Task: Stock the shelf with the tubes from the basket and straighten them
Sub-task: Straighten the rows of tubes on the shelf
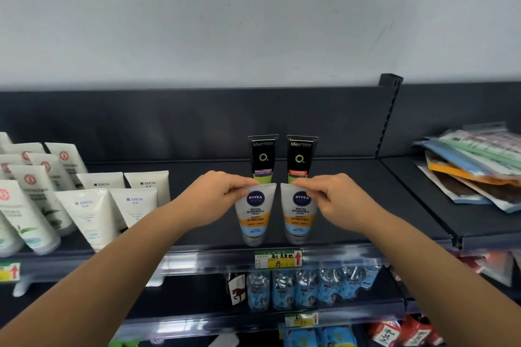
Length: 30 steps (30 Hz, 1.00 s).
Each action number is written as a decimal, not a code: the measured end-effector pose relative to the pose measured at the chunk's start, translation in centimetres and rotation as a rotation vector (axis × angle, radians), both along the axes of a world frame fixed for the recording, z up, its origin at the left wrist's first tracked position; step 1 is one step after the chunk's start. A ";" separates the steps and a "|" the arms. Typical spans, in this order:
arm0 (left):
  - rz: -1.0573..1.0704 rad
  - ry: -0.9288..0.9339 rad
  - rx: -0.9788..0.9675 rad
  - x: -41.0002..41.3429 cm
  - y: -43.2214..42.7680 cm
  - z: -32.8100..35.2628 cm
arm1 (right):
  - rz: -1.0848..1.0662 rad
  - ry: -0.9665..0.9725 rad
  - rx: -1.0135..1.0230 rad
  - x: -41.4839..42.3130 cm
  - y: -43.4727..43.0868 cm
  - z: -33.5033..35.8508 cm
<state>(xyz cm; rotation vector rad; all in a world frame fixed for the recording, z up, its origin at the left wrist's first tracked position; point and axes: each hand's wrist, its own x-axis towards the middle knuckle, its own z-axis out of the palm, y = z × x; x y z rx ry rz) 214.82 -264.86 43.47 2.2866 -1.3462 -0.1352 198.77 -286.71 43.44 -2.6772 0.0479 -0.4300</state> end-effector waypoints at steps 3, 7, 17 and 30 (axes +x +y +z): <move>-0.031 0.059 0.003 0.2 -0.1 0.2 | 0.002 0.030 0.029 0.0 -0.2 -0.1; -0.094 0.173 0.067 0.8 -0.3 1.1 | 0.011 0.061 0.083 0.1 -0.5 0.2; -0.066 0.091 0.046 3.5 -3.1 6.6 | -0.066 -0.008 0.090 2.6 -3.2 3.7; 0.019 -0.034 0.187 7.9 -9.6 4.1 | -0.180 0.165 -0.097 9.5 -6.6 2.0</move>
